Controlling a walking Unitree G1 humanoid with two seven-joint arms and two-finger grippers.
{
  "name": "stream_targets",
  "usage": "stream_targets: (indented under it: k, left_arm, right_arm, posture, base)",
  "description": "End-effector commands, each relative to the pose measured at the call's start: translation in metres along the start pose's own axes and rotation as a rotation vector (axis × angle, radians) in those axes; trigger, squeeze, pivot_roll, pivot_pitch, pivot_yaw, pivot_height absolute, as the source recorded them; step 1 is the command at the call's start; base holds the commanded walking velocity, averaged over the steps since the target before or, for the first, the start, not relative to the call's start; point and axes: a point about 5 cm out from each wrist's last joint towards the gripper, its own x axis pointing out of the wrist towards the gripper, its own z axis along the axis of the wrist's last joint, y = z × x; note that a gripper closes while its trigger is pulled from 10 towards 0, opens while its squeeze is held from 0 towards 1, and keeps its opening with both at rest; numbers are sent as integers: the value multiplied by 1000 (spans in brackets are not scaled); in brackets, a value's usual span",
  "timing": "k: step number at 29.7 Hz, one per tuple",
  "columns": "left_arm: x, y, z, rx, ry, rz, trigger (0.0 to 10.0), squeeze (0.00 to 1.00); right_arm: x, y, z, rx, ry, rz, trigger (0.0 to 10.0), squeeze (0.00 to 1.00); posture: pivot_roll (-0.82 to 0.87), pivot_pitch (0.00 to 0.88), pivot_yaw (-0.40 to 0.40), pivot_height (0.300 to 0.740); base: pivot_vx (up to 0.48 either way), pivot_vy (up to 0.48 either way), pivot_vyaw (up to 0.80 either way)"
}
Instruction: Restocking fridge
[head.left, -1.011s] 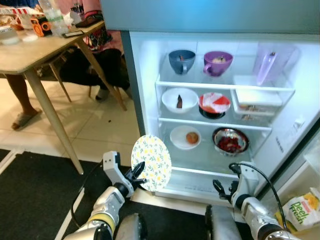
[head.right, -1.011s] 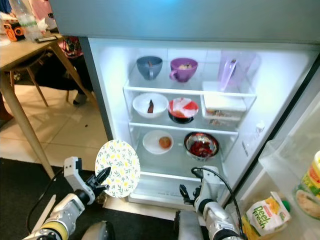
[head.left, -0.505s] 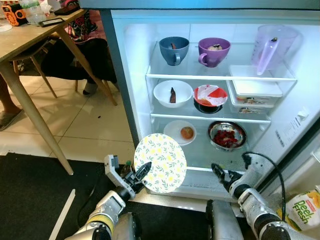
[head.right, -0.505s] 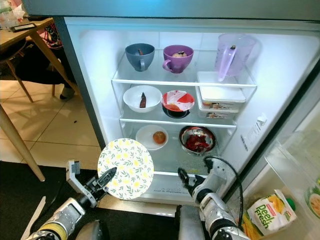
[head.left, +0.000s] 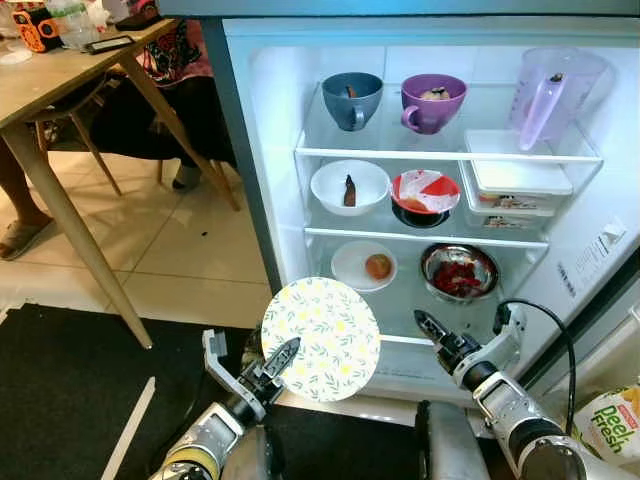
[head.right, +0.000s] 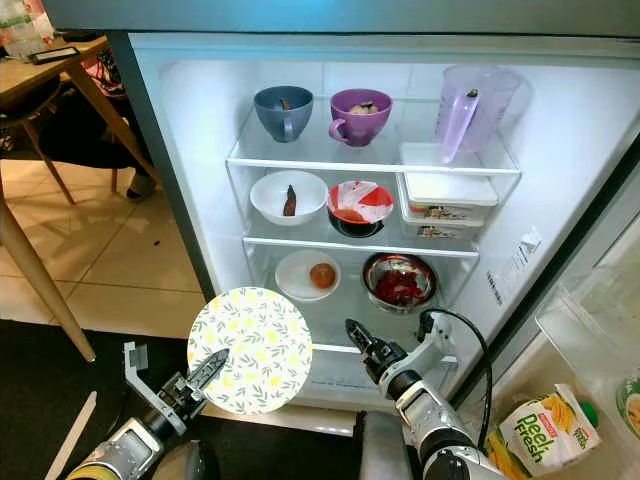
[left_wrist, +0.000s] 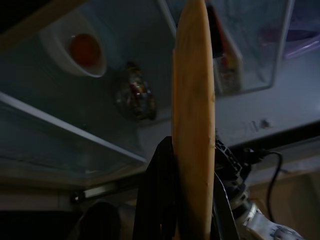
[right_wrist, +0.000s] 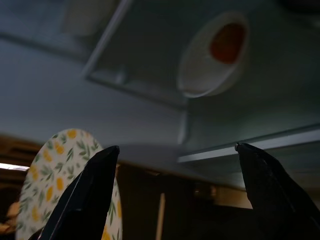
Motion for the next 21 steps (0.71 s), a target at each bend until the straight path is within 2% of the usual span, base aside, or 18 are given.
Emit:
stream_targets:
  k: [1, 2, 4, 6, 10, 13, 16, 20, 21]
  left_arm:
    - [-5, -3, 11, 2, -14, -67, 10000, 0]
    - [-5, -3, 11, 2, -14, -67, 10000, 0]
    - [-5, -8, 15, 0, -13, -138, 10000, 0]
    - [-4, -11, 17, 7, -15, -170, 10000, 0]
    - [0, -17, 19, 1, -33, -215, 10000, 0]
    - [9, -24, 19, -6, -29, -259, 10000, 0]
    - [20, -35, 19, -3, -3, -360, 10000, 0]
    - [23, -37, 19, -4, 1, -369, 10000, 0]
    - [25, -38, 19, -6, -7, -369, 10000, 0]
  right_arm:
    - [-7, 1, -1, -30, 66, 108, 10000, 0]
    - [-7, 1, -1, -30, 66, 108, 10000, 0]
    - [-18, -1, -4, -82, 179, 218, 10000, 0]
    - [-27, -2, -5, -87, 255, 285, 10000, 0]
    - [-34, 0, -3, -116, 335, 366, 10000, 0]
    - [-38, 4, 4, -153, 405, 433, 10000, 0]
    - [-31, 13, 18, -219, 390, 454, 10000, 0]
    - [-27, 15, 22, -241, 370, 444, 10000, 0]
    - [-21, 18, 23, -249, 343, 426, 10000, 0]
  posture:
    - [-29, 28, 67, 451]
    - [-29, 28, 67, 451]
    - [-21, 51, 58, 451]
    - [-5, 60, 45, 451]
    - [-18, 88, 45, 451]
    - [-36, 84, 38, 451]
    - [-55, 94, 32, 451]
    - [-54, 87, 15, 451]
    - [-55, 92, 13, 451]
  base:
    - [0, 0, 0]
    - [0, 0, 0]
    - [0, 0, 0]
    - [0, 0, 0]
    - [0, 0, 0]
    - [0, 0, 0]
    - [0, 0, 0]
    - [0, 0, 0]
    - [0, 0, 0]
